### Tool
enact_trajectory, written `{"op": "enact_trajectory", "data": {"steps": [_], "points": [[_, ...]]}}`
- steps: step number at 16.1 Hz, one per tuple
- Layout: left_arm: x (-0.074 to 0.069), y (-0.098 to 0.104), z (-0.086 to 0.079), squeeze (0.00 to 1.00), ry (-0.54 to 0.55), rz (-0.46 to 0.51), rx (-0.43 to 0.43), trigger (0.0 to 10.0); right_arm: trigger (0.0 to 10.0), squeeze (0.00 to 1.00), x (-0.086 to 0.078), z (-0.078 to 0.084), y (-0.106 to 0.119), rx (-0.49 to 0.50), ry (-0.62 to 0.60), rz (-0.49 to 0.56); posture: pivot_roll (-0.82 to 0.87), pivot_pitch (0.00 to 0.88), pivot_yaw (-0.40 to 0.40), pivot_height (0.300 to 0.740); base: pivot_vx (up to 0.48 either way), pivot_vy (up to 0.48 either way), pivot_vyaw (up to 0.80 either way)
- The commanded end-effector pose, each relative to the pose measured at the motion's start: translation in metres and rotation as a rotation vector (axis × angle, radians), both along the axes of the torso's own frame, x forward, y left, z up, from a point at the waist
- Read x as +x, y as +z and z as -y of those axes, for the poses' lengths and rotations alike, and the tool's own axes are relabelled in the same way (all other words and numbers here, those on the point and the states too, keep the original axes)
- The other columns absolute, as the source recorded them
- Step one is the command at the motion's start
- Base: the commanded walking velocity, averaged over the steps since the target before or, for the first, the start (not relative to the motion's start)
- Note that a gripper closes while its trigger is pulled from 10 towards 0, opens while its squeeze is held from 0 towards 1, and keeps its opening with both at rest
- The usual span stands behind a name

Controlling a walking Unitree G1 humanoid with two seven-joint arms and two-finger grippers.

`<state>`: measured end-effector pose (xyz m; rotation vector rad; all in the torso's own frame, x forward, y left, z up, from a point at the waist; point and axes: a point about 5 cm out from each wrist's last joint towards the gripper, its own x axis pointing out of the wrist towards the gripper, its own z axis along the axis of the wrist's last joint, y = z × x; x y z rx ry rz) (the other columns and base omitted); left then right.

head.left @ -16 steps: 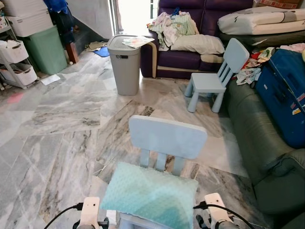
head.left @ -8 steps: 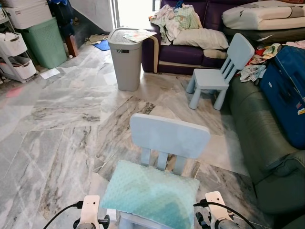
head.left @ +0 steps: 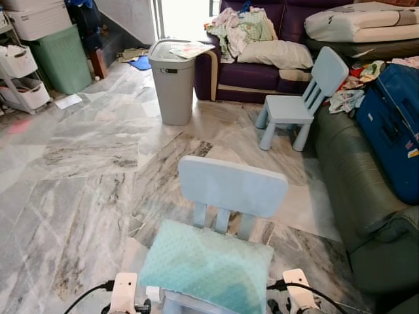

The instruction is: Move the pillow to the sofa

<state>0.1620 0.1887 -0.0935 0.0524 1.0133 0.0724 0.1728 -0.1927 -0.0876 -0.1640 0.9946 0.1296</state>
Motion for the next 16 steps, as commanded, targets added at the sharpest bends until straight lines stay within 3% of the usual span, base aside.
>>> {"op": "enact_trajectory", "data": {"steps": [1, 2, 3, 4, 9, 14, 16], "points": [[-0.001, 0.001, -0.005, 0.00, 0.005, 0.005, 0.001, 10.0, 10.0, 0.00, -0.004, 0.004, -0.001, 0.003, 0.003, -0.013, 0.09, 0.036, -0.052, 0.740, 0.000, 0.000, 0.00], [0.001, 0.002, -0.009, 0.00, 0.010, 0.008, 0.001, 10.0, 10.0, 0.00, -0.006, 0.005, -0.002, 0.003, 0.007, -0.016, 0.09, 0.041, -0.053, 0.740, 0.000, 0.000, 0.00], [0.013, 0.011, -0.029, 0.00, 0.006, 0.035, 0.030, 10.0, 10.0, 0.00, -0.010, 0.006, -0.003, 0.002, 0.019, -0.026, 0.09, 0.061, -0.058, 0.740, 0.000, 0.000, 0.00], [0.008, 0.010, -0.036, 0.00, 0.004, 0.027, 0.041, 10.0, 10.0, 0.00, -0.018, 0.009, -0.006, 0.001, 0.024, -0.048, 0.08, 0.097, -0.064, 0.740, 0.000, 0.000, 0.00], [-0.015, 0.001, -0.035, 0.00, 0.006, -0.026, 0.014, 10.0, 10.0, 0.00, -0.041, 0.017, -0.012, -0.003, 0.014, -0.099, 0.07, 0.179, -0.065, 0.740, 0.000, 0.000, 0.00], [-0.018, 0.000, -0.039, 0.00, -0.017, -0.041, 0.020, 10.0, 10.0, 0.00, -0.050, 0.018, -0.015, 0.002, -0.002, -0.120, 0.07, 0.214, -0.055, 0.740, 0.000, 0.000, 0.00], [-0.013, 0.005, -0.049, 0.00, 0.003, 0.004, 0.050, 10.0, 10.0, 0.00, -0.050, 0.019, -0.014, -0.024, -0.004, -0.094, 0.07, 0.218, -0.054, 0.740, 0.000, 0.000, 0.00]]}}
